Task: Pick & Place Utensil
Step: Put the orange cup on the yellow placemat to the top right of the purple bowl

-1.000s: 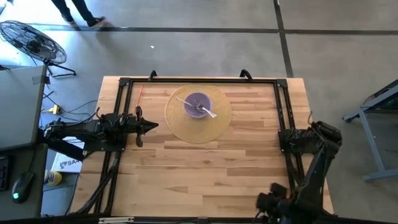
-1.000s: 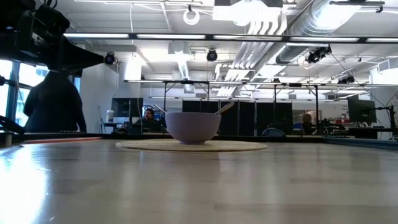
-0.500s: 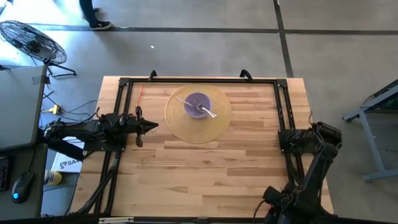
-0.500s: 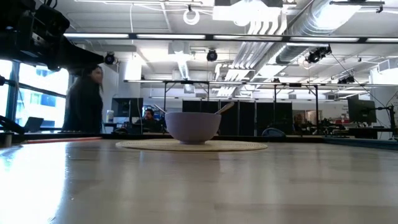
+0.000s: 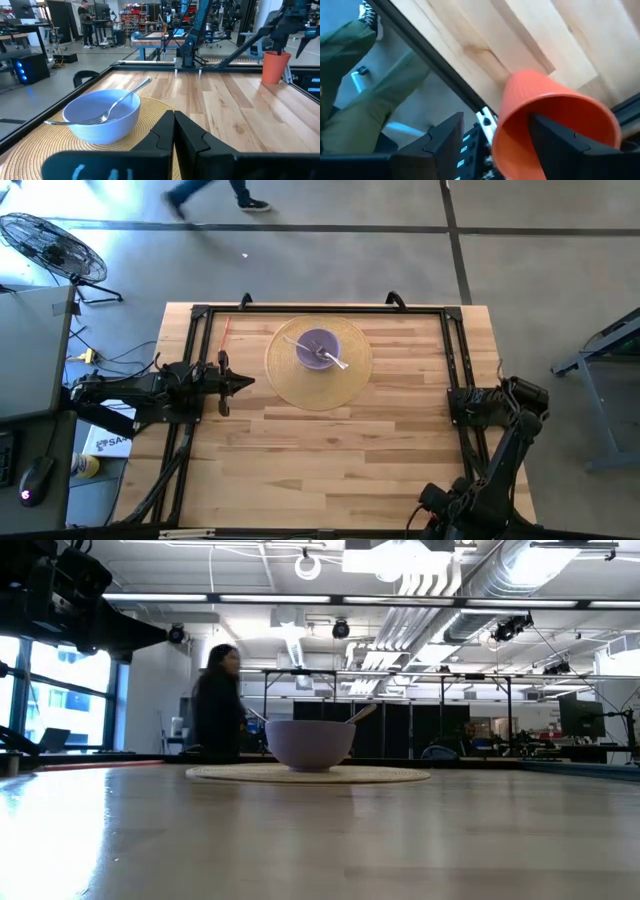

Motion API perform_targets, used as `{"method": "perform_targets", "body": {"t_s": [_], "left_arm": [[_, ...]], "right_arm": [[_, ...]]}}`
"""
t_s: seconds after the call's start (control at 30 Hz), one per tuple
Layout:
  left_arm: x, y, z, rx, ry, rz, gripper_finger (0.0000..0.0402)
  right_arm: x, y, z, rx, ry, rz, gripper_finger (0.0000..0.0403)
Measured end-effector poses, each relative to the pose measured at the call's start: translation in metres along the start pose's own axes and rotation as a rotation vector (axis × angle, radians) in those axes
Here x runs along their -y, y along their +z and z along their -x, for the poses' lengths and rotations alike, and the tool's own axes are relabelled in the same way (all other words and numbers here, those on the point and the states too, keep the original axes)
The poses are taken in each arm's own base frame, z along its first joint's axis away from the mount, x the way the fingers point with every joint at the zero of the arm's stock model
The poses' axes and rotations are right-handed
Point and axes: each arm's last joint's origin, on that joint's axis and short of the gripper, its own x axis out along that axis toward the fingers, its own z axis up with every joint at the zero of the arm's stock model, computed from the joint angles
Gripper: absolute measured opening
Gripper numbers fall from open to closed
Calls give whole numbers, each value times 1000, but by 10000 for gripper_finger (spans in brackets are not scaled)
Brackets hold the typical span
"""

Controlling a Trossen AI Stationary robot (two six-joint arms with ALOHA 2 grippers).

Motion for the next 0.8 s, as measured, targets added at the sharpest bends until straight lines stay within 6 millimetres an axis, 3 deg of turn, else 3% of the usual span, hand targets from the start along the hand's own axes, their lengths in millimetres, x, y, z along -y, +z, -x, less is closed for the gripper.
{"method": "perform_targets", "body": {"t_s": [0.23,0.8], "left_arm": [[0,0,0,0,1,0,1],[0,0,0,0,1,0,1]], "right_arm": [[-5,-2,-16,-33,-37,-20,190],[-6,-1,-17,-49,-49,-54,57]]}}
